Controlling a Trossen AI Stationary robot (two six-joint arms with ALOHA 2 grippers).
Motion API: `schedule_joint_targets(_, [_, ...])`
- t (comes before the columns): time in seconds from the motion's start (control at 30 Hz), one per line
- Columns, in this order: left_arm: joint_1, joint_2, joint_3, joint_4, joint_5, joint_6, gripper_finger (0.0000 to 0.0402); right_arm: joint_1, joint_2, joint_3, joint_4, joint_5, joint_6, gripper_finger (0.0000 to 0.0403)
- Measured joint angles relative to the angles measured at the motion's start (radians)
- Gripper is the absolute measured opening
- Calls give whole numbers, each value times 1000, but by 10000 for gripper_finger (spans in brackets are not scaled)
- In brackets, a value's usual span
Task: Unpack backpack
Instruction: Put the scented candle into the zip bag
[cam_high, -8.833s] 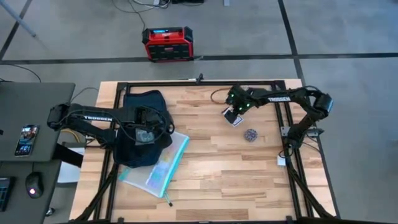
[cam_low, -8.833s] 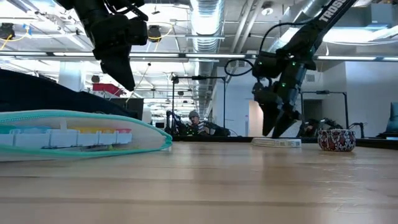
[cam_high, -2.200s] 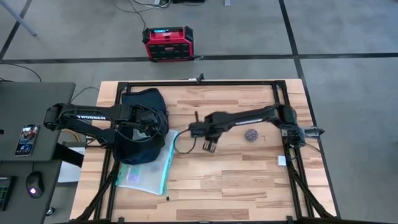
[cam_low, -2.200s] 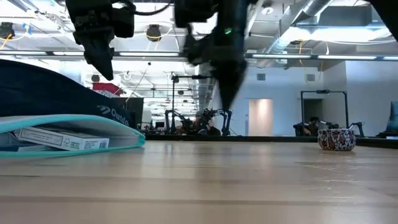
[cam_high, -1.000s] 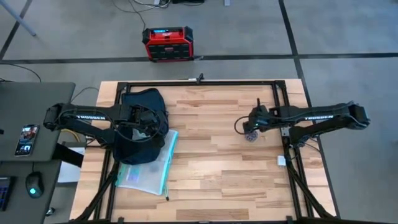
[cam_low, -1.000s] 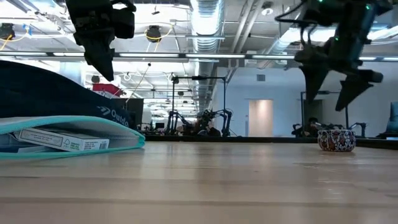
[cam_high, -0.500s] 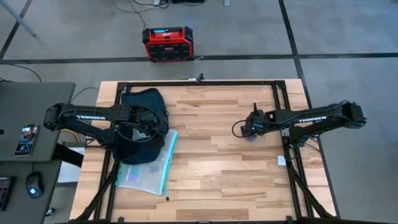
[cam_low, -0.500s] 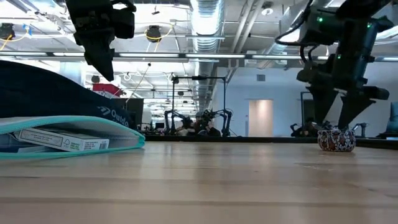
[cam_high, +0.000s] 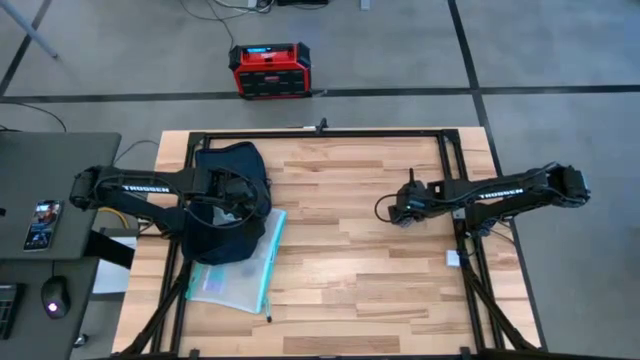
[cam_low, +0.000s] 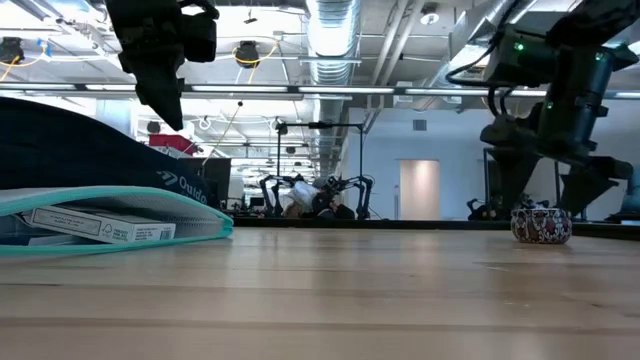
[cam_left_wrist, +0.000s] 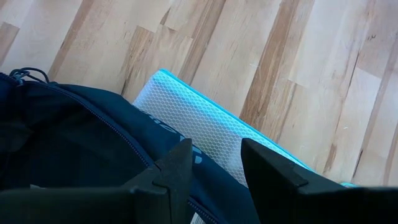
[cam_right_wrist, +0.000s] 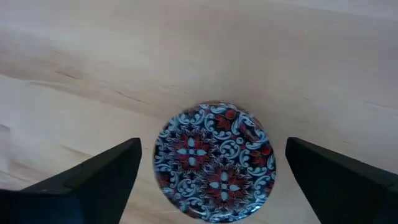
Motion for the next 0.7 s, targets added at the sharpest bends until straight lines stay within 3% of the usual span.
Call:
schedule_joint_targets(0.53, [0,0,0,0,0,0,125,-1,5,-61,79,-35,22,398])
schedule_joint_targets(0.7, [0,0,0,1,0,0,125,-11,59,-56,102,-28,-3,397])
